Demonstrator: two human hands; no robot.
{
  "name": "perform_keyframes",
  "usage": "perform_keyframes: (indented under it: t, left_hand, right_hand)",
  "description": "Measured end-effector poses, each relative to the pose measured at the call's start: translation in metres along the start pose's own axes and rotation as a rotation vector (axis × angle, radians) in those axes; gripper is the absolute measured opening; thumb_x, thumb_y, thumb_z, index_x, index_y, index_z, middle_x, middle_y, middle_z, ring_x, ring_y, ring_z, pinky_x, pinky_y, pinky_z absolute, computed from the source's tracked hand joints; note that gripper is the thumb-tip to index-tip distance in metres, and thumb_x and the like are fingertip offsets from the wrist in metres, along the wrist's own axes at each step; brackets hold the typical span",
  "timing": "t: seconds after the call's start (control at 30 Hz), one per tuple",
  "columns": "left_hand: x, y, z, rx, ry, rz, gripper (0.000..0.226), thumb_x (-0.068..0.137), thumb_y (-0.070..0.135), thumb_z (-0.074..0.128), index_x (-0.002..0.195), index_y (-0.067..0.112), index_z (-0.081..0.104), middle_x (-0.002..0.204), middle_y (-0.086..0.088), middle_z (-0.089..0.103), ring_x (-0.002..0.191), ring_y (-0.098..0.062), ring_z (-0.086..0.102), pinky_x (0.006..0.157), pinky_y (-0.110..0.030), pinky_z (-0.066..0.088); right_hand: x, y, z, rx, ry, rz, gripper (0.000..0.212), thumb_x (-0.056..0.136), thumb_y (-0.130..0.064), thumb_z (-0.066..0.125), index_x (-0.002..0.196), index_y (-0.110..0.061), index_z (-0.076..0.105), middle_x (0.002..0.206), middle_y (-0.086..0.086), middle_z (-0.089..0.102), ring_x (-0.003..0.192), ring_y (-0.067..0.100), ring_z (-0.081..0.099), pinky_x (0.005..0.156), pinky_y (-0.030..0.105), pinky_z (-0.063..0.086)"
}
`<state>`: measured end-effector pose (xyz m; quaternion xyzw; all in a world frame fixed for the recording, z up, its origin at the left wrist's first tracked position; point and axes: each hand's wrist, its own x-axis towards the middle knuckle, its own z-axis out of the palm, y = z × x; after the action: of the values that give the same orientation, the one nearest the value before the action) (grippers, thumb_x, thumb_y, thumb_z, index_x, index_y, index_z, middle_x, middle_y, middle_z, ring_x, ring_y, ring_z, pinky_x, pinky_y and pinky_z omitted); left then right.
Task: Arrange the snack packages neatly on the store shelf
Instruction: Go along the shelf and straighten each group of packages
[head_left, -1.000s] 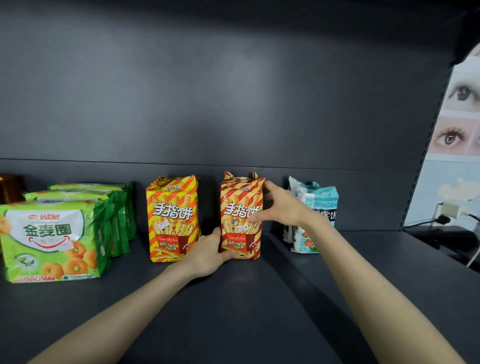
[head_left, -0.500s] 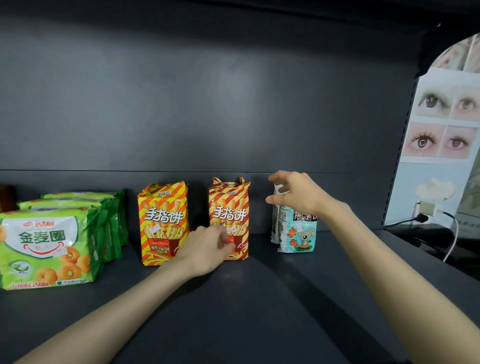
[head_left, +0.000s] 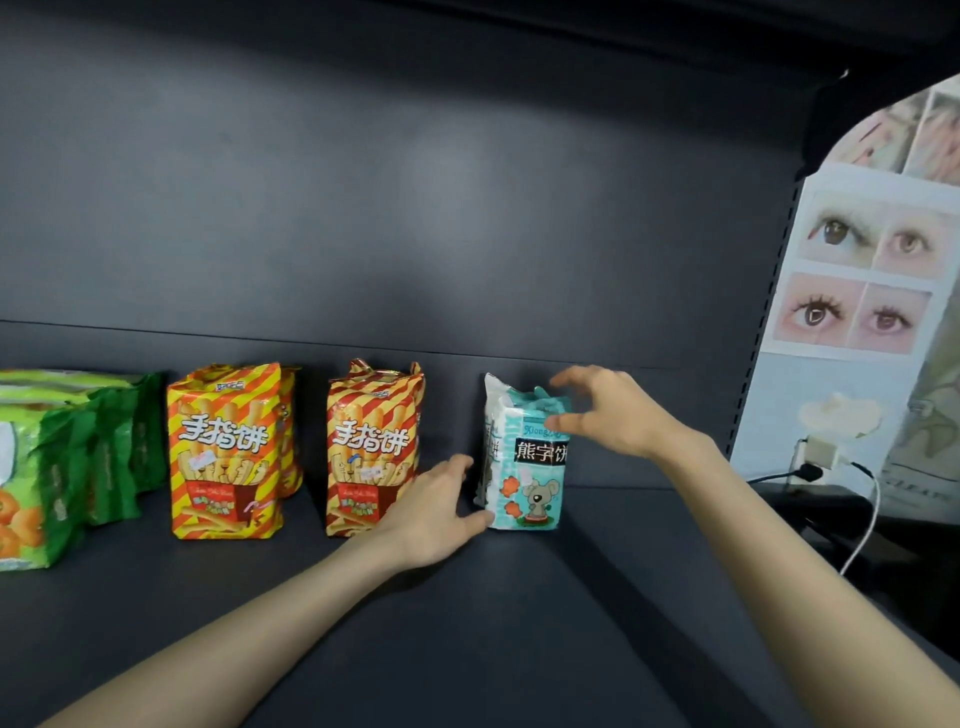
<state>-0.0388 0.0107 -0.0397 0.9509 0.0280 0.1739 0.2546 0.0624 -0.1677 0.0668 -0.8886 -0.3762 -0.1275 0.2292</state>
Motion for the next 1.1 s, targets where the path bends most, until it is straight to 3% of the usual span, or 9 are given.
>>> perform_keyframes:
  t: [0.27,0.43,0.67,0.87,1.1]
  left_hand:
    - [0.023,0.007,0.023,-0.133,-0.03,-0.14,0.091,0.083,0.039,0.068,0.149,0.013,0.012,0.149,-0.006,0.038,0.131,-0.019,0.043,0.104,-0.031,0.039]
    - [0.035,0.009,0.027,-0.277,-0.03,-0.17,0.094,0.082,0.036,0.069,0.15,0.014,0.009,0.149,-0.005,0.039,0.133,-0.018,0.043,0.105,-0.031,0.039]
    - [0.044,0.005,0.037,-0.443,-0.048,-0.144,0.071,0.083,0.033,0.068,0.142,0.02,0.029,0.13,0.003,0.06,0.11,-0.007,0.061,0.096,-0.033,0.052]
    - [0.046,-0.002,0.042,-0.53,-0.032,-0.128,0.063,0.082,0.032,0.069,0.136,0.022,0.037,0.127,0.004,0.062,0.109,-0.007,0.062,0.096,-0.036,0.052]
    - [0.048,-0.007,0.041,-0.532,-0.012,-0.098,0.043,0.086,0.023,0.065,0.122,0.027,0.041,0.127,0.002,0.06,0.113,-0.011,0.059,0.099,-0.034,0.049]
  right_hand:
    - [0.004,0.036,0.013,0.06,-0.052,-0.04,0.065,0.077,-0.029,0.075,0.134,-0.015,0.046,0.13,0.007,0.053,0.12,0.02,0.047,0.09,0.024,0.035]
    - [0.008,0.047,0.022,0.176,-0.096,-0.055,0.074,0.077,-0.027,0.075,0.14,-0.017,0.038,0.131,0.004,0.054,0.12,0.018,0.05,0.099,0.03,0.041]
    - [0.015,0.054,0.033,0.334,-0.13,-0.078,0.07,0.08,-0.023,0.073,0.139,-0.023,0.037,0.12,-0.008,0.06,0.104,0.005,0.055,0.085,0.017,0.041]
    - [0.02,0.062,0.047,0.423,-0.126,-0.061,0.053,0.081,-0.024,0.072,0.127,-0.019,0.047,0.114,-0.006,0.066,0.103,0.008,0.062,0.092,0.031,0.051]
    - [0.023,0.06,0.054,0.441,-0.098,-0.072,0.049,0.08,-0.021,0.073,0.123,-0.017,0.05,0.111,-0.006,0.067,0.104,0.009,0.063,0.094,0.035,0.051]
